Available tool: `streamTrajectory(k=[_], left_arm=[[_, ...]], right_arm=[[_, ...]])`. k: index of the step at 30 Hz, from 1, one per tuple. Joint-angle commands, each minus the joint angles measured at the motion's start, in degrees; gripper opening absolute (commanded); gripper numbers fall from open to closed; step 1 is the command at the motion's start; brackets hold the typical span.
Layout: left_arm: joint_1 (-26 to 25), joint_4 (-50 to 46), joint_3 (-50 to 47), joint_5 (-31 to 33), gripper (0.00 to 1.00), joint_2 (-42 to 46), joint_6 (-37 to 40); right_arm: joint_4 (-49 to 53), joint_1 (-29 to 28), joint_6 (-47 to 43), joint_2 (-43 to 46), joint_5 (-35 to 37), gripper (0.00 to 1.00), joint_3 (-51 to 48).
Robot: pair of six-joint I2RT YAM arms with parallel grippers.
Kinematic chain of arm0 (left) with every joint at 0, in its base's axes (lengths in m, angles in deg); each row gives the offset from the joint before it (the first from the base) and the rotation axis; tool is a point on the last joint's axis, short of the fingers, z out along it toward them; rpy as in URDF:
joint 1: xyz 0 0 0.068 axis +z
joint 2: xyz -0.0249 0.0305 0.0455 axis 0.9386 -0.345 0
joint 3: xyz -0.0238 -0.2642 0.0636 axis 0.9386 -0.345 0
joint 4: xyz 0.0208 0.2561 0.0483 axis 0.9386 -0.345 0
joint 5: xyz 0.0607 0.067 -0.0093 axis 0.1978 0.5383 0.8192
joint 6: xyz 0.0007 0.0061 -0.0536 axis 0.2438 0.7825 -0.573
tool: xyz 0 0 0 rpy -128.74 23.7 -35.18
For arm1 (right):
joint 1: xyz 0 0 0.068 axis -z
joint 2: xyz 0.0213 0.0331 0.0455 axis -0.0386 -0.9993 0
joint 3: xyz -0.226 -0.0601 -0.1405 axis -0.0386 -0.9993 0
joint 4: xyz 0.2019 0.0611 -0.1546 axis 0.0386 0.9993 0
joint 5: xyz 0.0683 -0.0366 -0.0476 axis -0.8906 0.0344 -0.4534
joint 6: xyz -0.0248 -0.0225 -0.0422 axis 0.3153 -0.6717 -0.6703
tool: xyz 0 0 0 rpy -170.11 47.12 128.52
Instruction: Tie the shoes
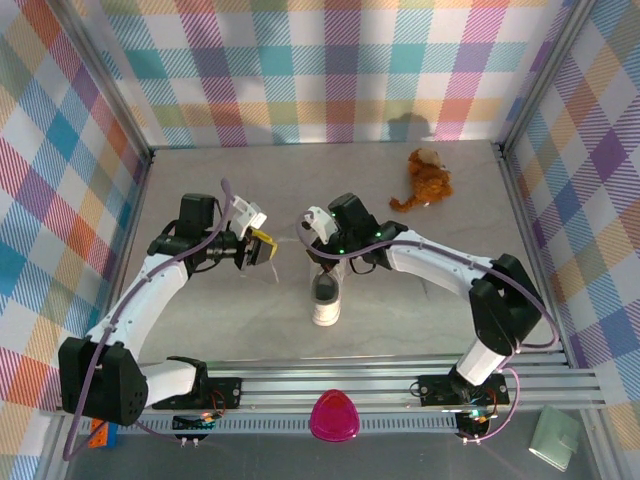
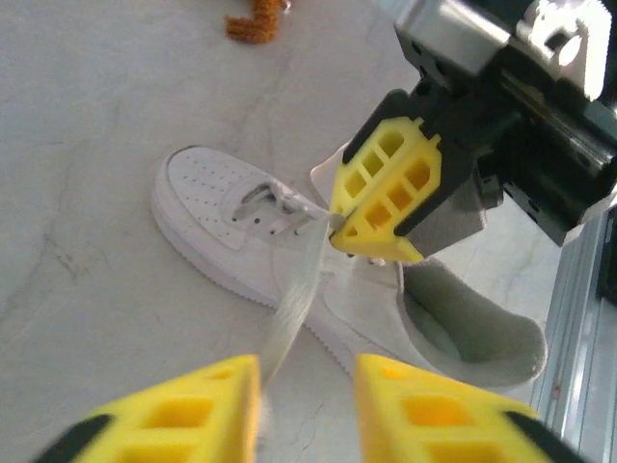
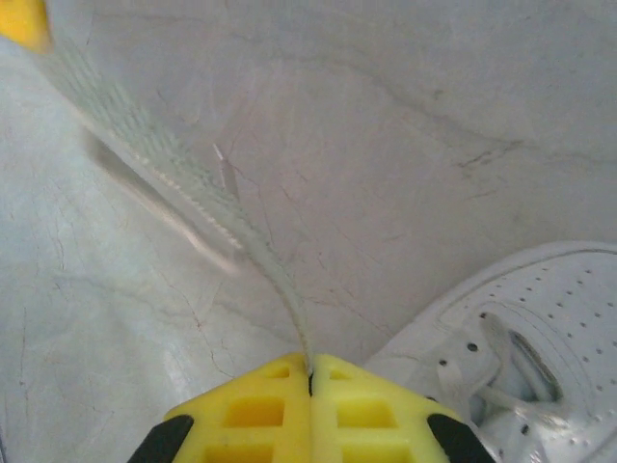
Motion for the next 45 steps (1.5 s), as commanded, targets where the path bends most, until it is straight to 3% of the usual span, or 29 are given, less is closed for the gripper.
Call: streamTrajectory(k=[1,5,16,22,33,36,40,45], left_arm=[[0.6,6.0,-3.2,-4.3,0.39,2.3,0.9],[0.0,14.6,-6.7,-4.3,0.43,1.9,-2.0],[-9.2,35.5,-16.5,4.9,0.46,-5.4,-9.5],[-10.3,33.2,-12.5,5.4,0.45,-10.0,-9.1],[-13.0,38.5,-12.4,6.9,0.43,-15.7,-12.6],[-13.0,38.9,-12.7,6.9,0.35,-16.4,-12.9],[-13.0,38.8,-12.4,6.2,0.02,-15.4,-12.9],[-13.0,31.9,-10.0,7.1,0.0,-10.4,-10.8]], right_arm=[[-4.5,-0.2,1.8,2.3,1.5,0.0,-1.9],[-5.4,-0.2,2.5,2.8,1.1,0.0,-3.3],[-6.1,-0.2,3.2,3.3,0.9,0.0,-4.6],[-6.0,-0.2,3.4,3.4,0.9,0.0,-4.8],[-6.3,-0.1,4.3,4.5,1.8,0.0,-6.0],[-6.3,-0.1,4.3,4.8,1.8,0.0,-6.3],[-6.1,0.0,4.3,4.8,1.9,0.0,-6.3],[-5.5,0.2,4.8,5.0,2.6,0.02,-6.2]])
